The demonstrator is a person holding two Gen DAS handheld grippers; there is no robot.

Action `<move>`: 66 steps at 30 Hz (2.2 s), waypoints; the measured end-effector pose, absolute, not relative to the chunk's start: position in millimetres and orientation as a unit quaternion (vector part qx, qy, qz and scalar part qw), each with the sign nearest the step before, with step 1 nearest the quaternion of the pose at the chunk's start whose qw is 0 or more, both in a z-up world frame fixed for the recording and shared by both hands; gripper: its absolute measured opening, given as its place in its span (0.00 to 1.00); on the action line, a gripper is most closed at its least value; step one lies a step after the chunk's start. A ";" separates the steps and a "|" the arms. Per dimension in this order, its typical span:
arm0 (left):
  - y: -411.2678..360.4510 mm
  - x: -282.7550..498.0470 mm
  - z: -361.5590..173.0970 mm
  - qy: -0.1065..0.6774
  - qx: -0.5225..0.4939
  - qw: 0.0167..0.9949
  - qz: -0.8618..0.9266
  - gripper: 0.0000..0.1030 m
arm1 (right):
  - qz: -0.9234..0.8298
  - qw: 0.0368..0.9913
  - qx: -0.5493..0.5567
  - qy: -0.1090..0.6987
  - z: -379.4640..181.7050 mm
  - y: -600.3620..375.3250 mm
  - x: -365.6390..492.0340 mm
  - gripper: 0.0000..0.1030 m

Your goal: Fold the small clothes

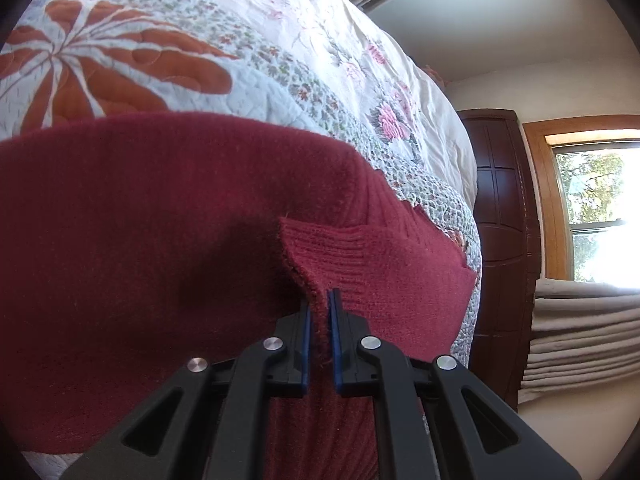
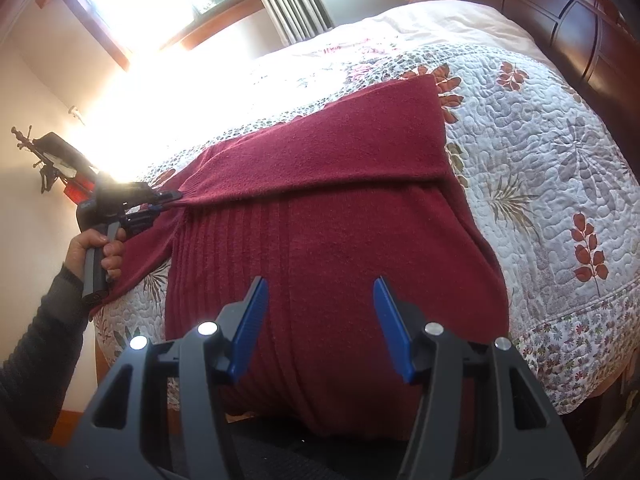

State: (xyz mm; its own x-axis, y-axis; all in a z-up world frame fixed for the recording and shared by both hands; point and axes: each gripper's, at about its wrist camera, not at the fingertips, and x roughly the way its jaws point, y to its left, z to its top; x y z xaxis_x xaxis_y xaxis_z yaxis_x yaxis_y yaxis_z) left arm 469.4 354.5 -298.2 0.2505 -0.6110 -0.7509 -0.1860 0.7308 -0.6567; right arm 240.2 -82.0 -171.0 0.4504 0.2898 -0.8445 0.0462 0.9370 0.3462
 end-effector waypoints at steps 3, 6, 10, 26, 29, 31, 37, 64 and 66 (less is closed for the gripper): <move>355.8 468.2 -303.1 0.601 -0.319 0.722 -0.127 0.13 | 0.072 0.835 0.163 0.521 -172.6 -83.7 240.0 0.54; 362.5 460.2 -277.2 0.586 -0.291 0.753 -0.075 0.16 | 0.071 0.837 0.161 0.518 -170.3 -84.0 239.7 0.53; 357.1 453.3 -241.8 0.521 -0.336 0.777 -0.107 0.55 | 0.075 0.835 0.172 0.517 -171.1 -84.0 243.5 0.55; 468.9 342.8 -252.7 0.419 -0.503 0.756 -0.002 0.83 | 0.122 0.833 0.176 0.510 -162.4 -81.3 262.1 0.59; 539.0 264.3 -247.7 0.344 -0.552 0.754 0.094 0.88 | 0.140 0.827 0.172 0.517 -165.4 -71.6 269.9 0.60; 580.3 213.7 -248.3 0.294 -0.580 0.745 0.150 0.89 | 0.155 0.824 0.161 0.520 -165.5 -60.8 274.4 0.61; 668.1 146.4 -280.3 0.258 -0.627 0.691 0.250 0.89 | 0.198 0.821 0.132 0.519 -157.9 -27.5 278.8 0.62; 562.5 283.1 -107.1 0.267 -0.415 0.857 0.150 0.08 | 0.157 0.829 0.184 0.504 -160.5 -84.9 258.1 0.64; 516.5 313.0 -87.6 0.277 -0.375 0.878 0.106 0.08 | 0.156 0.828 0.191 0.503 -161.4 -89.8 256.3 0.64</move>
State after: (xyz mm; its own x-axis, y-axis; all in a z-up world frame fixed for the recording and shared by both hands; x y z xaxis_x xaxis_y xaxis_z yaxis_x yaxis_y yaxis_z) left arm 313.0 516.5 -87.6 0.8236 -0.0213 -0.5668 -0.3943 0.6968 -0.5992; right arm 256.3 -89.8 -161.4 0.4458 0.4509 -0.7733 -0.0660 0.8781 0.4740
